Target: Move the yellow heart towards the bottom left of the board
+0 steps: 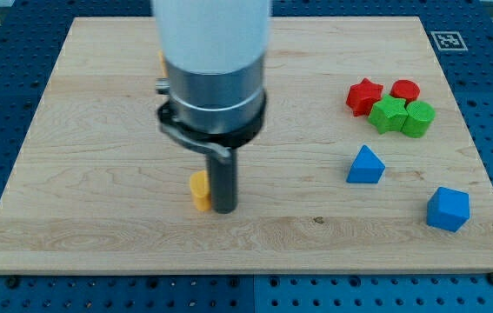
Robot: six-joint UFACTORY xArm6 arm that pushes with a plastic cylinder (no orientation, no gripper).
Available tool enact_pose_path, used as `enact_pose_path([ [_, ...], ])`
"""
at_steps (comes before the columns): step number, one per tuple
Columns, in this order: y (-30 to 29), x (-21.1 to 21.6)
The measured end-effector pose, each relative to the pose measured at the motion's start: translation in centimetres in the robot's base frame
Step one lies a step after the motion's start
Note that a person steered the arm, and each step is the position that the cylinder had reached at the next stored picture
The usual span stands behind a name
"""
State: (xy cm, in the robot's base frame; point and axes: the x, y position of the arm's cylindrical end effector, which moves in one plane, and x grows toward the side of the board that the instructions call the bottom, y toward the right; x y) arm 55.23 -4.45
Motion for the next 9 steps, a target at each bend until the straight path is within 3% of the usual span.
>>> enact_pose_path([
  [1, -1.4, -0.1],
  [3, 1.2, -5.3],
  [5, -0.5, -3.7],
  [7, -5.9, -2.5],
  [9, -6.5, -1.8],
])
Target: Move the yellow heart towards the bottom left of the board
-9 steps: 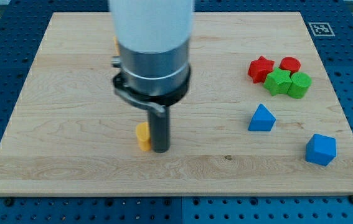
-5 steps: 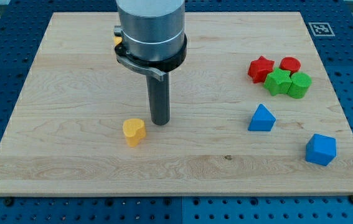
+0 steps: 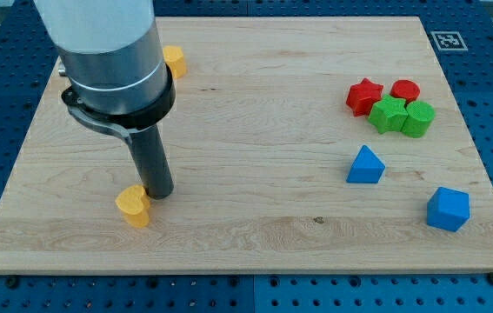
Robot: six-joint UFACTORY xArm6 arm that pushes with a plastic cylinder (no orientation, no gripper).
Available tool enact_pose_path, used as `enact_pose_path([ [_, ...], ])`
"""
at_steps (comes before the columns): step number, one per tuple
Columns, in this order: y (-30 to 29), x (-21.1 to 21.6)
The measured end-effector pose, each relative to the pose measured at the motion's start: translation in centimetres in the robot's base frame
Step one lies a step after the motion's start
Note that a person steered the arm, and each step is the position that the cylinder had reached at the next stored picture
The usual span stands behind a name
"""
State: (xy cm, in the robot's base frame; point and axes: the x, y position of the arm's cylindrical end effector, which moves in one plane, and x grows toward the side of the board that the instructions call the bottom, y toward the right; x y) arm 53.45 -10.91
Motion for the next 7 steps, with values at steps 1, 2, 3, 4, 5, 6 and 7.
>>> enact_pose_path([
  [1, 0.0, 0.7],
  [2, -1.0, 1.5],
  [3, -1.4, 2.2],
  [4, -2.0, 2.3],
  [5, -3.6, 2.7],
  [6, -5.5, 3.2],
  [7, -6.8, 3.4],
])
